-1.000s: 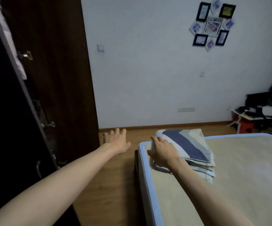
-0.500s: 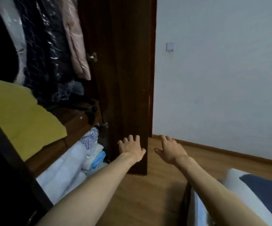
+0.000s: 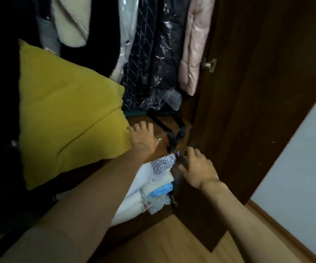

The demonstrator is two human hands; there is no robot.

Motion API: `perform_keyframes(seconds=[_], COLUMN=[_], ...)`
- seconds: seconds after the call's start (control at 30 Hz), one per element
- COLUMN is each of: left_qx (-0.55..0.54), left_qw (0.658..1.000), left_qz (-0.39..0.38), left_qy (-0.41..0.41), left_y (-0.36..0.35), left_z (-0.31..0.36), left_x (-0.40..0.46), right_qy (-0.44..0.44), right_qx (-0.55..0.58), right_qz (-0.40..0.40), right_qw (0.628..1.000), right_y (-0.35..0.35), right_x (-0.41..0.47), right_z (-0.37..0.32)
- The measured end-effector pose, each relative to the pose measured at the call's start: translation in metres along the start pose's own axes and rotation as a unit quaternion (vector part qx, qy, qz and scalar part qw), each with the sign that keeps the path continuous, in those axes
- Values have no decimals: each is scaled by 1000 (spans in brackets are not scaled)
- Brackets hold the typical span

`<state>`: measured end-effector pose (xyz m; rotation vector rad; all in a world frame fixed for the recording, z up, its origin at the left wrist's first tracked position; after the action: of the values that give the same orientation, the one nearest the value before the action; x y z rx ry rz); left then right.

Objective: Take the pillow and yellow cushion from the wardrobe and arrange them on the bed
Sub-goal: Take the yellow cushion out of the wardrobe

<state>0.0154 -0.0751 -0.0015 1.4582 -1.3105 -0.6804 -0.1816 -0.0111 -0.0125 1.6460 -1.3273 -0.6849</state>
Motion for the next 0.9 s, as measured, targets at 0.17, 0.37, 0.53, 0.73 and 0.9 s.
perform_keyframes(seconds=[0.17, 0.37, 0.53, 0.73, 0.9], left_qx=[2, 93, 184, 161, 147], left_qw=[996, 983, 966, 943, 903], left_qz=[45, 103, 164, 189, 110], left_qy=[78, 118, 78, 221, 387], left_y=[-15, -5, -1, -17, -48], left_z=[-44, -119, -161, -206, -217], left_x=[88, 141, 144, 76, -2], right_qy=[93, 207, 236, 388, 555], right_qx=[45, 101, 132, 207, 167], right_qz=[-36, -65, -96, -1, 5], right_qw=[994, 971, 958, 898, 815], right_y=[-19, -47, -75, -66, -75], right_x=[110, 196, 262, 322, 324], right_z=[-65, -137, -180, -258, -309])
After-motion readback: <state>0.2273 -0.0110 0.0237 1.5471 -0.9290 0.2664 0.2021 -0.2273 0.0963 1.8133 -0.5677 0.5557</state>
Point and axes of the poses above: each hand's wrist, its own x-axis towards the middle knuckle, its own y-axis out of the back of the hand, z = x × y, the point moved 5 cm from there along x, towards the middle knuckle, and after that the axes turned 14 degrees about x, right-handed, at the moved point
